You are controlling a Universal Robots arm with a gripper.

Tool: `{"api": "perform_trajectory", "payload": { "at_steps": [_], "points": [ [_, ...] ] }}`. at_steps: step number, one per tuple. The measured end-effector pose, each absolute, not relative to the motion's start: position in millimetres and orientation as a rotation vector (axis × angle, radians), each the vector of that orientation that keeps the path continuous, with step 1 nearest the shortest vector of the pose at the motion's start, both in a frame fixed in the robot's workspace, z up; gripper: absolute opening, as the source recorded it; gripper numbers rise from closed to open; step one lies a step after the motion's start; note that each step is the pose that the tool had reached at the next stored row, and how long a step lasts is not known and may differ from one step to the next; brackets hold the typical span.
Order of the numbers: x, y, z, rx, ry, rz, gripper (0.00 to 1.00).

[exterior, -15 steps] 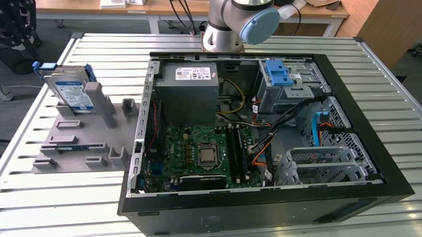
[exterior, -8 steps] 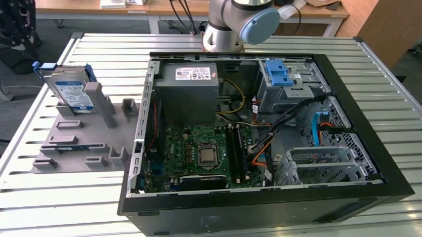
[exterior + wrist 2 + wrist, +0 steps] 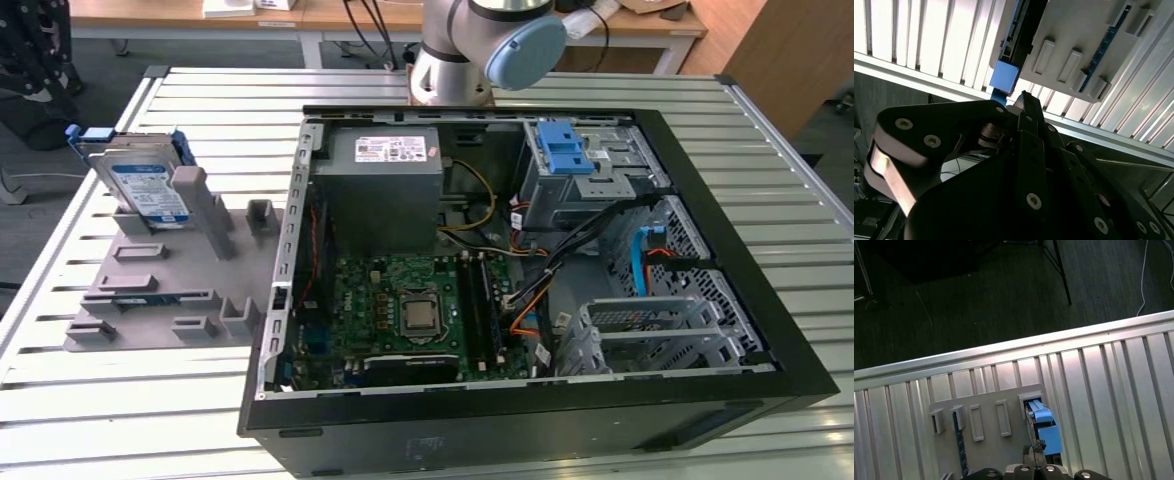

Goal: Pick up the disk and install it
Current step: 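Pick up the disk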

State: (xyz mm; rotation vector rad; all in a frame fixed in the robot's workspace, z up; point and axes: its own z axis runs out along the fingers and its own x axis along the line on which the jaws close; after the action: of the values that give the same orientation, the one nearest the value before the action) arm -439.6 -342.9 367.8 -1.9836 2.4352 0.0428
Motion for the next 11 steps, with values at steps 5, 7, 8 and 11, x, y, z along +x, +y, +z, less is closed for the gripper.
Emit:
{"api": "perform_trajectory", "payload": {
  "at_steps": [5,7,8,11],
  "points": [
    [-439.6,-342.9,367.8,-2.060,2.371,0.042,0.11],
    [-439.6,-343.0,367.7,-2.077,2.355,0.040,0.11],
    [-439.6,-343.0,367.5,-2.076,2.354,0.038,0.11],
    [-439.6,-342.9,367.0,-2.074,2.351,0.034,0.11]
  ]
}}
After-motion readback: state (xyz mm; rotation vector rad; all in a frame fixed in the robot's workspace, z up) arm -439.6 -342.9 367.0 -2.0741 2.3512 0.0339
